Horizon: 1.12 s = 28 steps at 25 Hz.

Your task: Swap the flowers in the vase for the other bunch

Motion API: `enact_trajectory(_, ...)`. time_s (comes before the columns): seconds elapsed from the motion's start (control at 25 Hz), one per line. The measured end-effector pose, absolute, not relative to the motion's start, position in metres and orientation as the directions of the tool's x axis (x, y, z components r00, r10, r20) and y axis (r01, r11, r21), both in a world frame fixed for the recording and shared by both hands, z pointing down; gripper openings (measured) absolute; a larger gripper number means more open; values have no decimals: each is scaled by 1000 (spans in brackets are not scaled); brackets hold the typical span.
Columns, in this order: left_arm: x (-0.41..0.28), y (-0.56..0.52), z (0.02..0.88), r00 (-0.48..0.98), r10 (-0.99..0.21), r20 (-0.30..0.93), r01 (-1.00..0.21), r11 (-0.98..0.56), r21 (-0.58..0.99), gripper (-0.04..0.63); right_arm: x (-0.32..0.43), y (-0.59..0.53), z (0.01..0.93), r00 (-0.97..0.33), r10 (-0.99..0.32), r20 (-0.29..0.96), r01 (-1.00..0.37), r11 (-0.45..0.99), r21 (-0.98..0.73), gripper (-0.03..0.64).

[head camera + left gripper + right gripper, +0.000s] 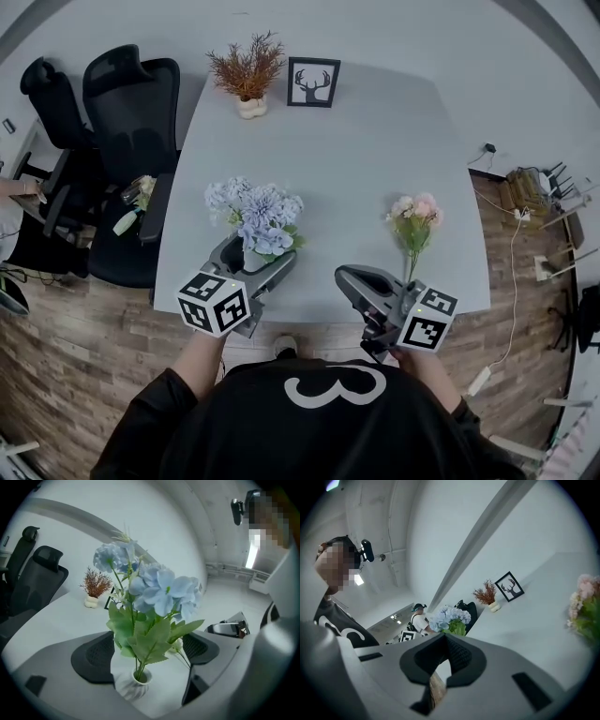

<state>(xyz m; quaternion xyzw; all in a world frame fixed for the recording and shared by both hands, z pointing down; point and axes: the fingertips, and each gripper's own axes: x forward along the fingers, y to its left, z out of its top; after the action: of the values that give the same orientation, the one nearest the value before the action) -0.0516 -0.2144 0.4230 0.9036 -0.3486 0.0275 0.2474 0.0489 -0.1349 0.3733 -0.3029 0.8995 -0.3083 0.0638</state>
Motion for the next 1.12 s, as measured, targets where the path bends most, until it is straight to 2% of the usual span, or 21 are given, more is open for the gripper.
enact_trajectory(0.04,-52,-214,423,754,-619,220,-646,-635,424,444,49,-135,375,-807,-587,73,-507,623,-596,8)
enact_trajectory(0.08,-54,-215,422,749,-626,215,-650,-632,422,328,49,-135,376,-805,-589,73,-507,619,-599,8)
enact_trajectory(0.12,-56,-216,421,745,-633,210,-653,-629,421,260,50,-135,377,-803,-591,72,-508,617,-601,8)
enact_trajectory(0.44,-59,-217,418,740,-646,187,-656,-629,418,110,54,-132,379,-791,-608,74,-521,604,-603,8)
enact_trajectory(0.64,-59,-217,416,729,-660,185,-669,-627,400,58,58,-132,379,-785,-615,77,-527,598,-604,8)
enact_trajectory(1.12,-65,-217,396,711,-684,165,-687,-625,369,48,56,-135,380,-791,-608,71,-517,601,-610,8)
